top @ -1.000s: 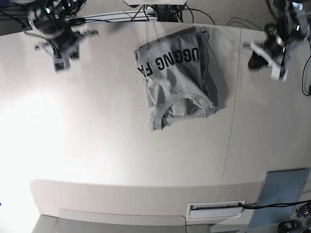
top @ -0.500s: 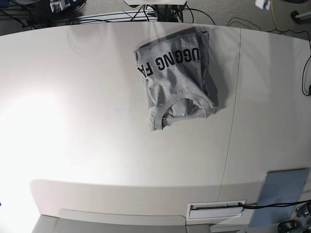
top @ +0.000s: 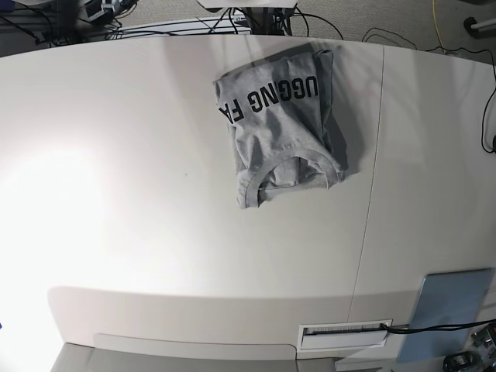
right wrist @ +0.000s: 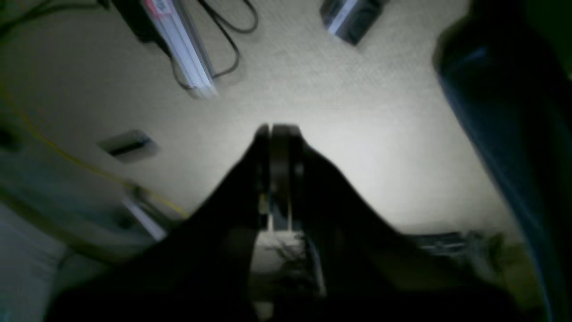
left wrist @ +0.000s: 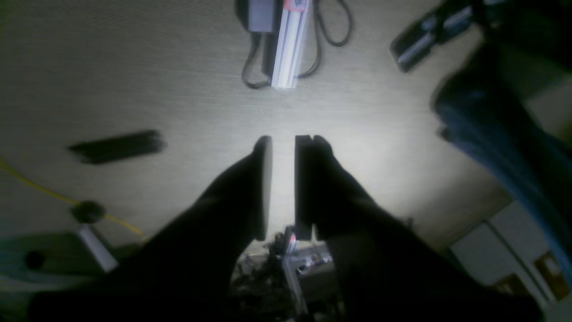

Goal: Fold the T-shirt properly

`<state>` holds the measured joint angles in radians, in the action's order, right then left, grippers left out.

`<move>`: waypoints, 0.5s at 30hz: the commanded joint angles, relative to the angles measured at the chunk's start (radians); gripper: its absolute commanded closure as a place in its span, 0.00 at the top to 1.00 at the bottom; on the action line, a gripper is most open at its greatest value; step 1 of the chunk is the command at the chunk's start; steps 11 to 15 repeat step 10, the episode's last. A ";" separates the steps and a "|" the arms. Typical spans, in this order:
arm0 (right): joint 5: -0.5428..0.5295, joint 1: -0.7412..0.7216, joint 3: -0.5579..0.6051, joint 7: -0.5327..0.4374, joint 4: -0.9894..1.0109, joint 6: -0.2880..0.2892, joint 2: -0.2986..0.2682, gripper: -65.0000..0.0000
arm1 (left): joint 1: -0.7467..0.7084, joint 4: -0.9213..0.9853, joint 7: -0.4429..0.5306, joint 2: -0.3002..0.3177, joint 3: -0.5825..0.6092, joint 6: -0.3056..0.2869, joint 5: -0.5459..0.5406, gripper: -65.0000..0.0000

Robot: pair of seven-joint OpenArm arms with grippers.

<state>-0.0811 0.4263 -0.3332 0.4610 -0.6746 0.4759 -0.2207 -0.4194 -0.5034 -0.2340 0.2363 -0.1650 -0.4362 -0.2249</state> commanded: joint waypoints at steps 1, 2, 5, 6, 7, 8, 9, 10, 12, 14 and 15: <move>0.013 -0.024 -0.002 -0.016 0.057 0.012 -0.015 0.00 | 0.019 0.018 -0.002 -0.003 0.017 0.005 0.005 0.17; 0.029 -0.062 -0.002 -0.034 0.119 0.023 -0.016 0.00 | 0.050 0.041 -0.003 -0.012 0.033 0.022 0.005 0.17; 0.074 -0.153 -0.002 -0.042 0.239 0.033 -0.015 0.00 | 0.134 0.092 -0.036 -0.040 0.051 0.054 0.005 0.17; 0.075 -0.172 -0.002 -0.040 0.258 0.033 -0.015 0.00 | 0.155 0.106 -0.043 -0.049 0.051 0.060 0.005 0.17; 0.075 -0.183 -0.002 -0.039 0.266 0.033 -0.015 0.00 | 0.173 0.120 -0.047 -0.057 0.051 0.060 0.005 0.17; 0.075 -0.190 -0.002 -0.039 0.269 0.033 -0.014 0.00 | 0.187 0.132 -0.046 -0.062 0.051 0.059 0.005 0.17; 0.075 -0.194 -0.002 -0.040 0.269 0.033 -0.014 0.00 | 0.200 0.142 -0.045 -0.066 0.051 0.059 0.005 0.17; 0.074 -0.198 -0.002 -0.040 0.268 0.033 -0.015 0.00 | 0.209 0.151 -0.045 -0.067 0.051 0.059 0.005 0.17; 0.074 -0.198 -0.002 -0.040 0.268 0.033 -0.015 0.00 | 0.209 0.151 -0.045 -0.067 0.051 0.059 0.005 0.17; 0.074 -0.198 -0.002 -0.040 0.268 0.033 -0.015 0.00 | 0.209 0.151 -0.045 -0.067 0.051 0.059 0.005 0.17; 0.074 -0.198 -0.002 -0.040 0.268 0.033 -0.015 0.00 | 0.209 0.151 -0.045 -0.067 0.051 0.059 0.005 0.17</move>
